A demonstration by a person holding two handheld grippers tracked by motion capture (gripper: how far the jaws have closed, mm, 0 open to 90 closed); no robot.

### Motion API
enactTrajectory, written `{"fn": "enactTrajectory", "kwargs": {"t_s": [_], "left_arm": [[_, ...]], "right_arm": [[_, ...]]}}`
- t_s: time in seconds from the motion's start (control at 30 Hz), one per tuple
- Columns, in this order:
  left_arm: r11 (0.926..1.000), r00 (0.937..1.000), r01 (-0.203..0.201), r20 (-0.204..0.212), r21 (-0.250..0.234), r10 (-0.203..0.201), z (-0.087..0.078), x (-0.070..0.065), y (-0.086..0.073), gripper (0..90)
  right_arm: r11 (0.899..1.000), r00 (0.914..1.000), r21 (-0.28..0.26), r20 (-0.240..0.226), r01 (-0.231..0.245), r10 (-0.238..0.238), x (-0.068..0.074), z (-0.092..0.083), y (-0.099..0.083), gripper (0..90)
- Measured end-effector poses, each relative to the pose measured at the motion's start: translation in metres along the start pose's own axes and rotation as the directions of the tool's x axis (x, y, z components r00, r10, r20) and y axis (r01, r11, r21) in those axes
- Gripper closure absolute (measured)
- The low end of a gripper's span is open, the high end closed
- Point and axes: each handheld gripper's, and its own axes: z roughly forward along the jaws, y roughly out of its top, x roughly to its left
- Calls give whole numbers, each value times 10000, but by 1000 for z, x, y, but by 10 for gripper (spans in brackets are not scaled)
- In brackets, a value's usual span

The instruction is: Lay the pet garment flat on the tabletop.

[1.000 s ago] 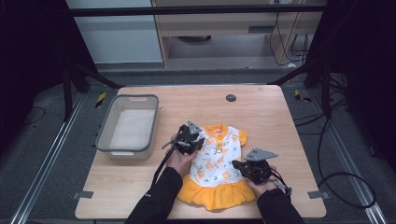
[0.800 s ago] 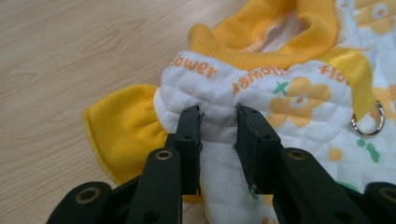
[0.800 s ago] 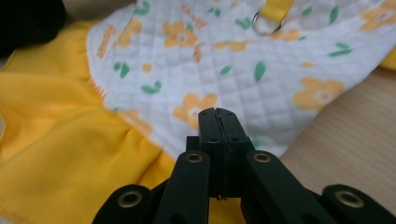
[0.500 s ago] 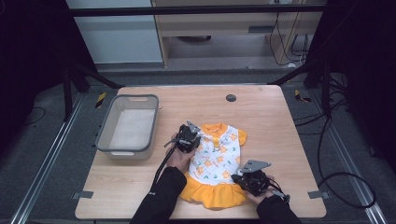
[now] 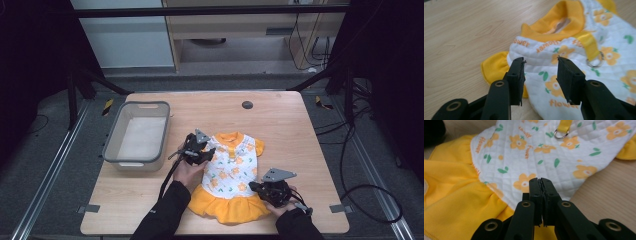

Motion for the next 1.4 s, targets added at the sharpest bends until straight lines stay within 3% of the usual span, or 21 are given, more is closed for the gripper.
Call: {"fn": "enactTrajectory", "kwargs": {"t_s": [0.1, 0.13, 0.17, 0.3, 0.37, 0.57, 0.67, 0.73, 0.83, 1.0, 1.17, 1.4], "left_arm": [[9995, 9994, 9, 346, -307, 2, -25, -1, -6, 527], [9995, 9994, 9, 346, -307, 2, -25, -1, -6, 520], [9990, 9992, -137, 367, -424, 153, -37, -2, -12, 514], [9983, 9984, -364, 417, -460, 384, -53, -4, -21, 478], [9980, 9977, -257, 613, -580, 293, -65, -5, -31, 462], [9982, 9974, -90, 714, -595, 132, -80, -5, -50, 419], [9984, 9968, -103, 790, -551, 146, -89, -4, -61, 378], [9983, 9964, -39, 844, -581, 88, -95, -3, -71, 363], [9987, 9977, 194, 661, -476, -162, -104, 4, -90, 337], [9984, 9985, 363, 414, -438, -345, -113, 10, -103, 323], [9995, 9997, 185, -162, -265, -189, -123, 14, -117, 310], [9981, 9972, 572, -477, -241, -583, -134, 22, -133, 302]], "right_arm": [[9989, 9990, -393, 362, -258, 272, -8, -7, 3, 833], [9989, 9990, -393, 362, -258, 272, -8, -7, 3, 833], [9974, 9969, -570, 634, -438, 474, -12, -11, 3, 814], [9940, 9908, -800, 1071, -746, 830, -23, -17, 2, 739], [9928, 9871, -901, 1317, -795, 910, -28, -20, 0, 709], [9884, 9759, -1142, 1821, -1005, 1203, -39, -28, -3, 629], [9856, 9651, -1072, 2137, -1308, 1513, -45, -32, -6, 571], [9857, 9603, -1114, 2352, -1265, 1498, -50, -34, -8, 538], [9816, 9495, -1303, 2635, -1398, 1702, -57, -39, -13, 455], [9758, 9465, -1484, 2572, -1607, 1950, -61, -44, -17, 374], [9727, 9399, -1477, 2666, -1790, 2134, -64, -43, -21, 280], [9718, 9328, -1548, 2880, -1778, 2165, -67, -43, -23, 232]]}}
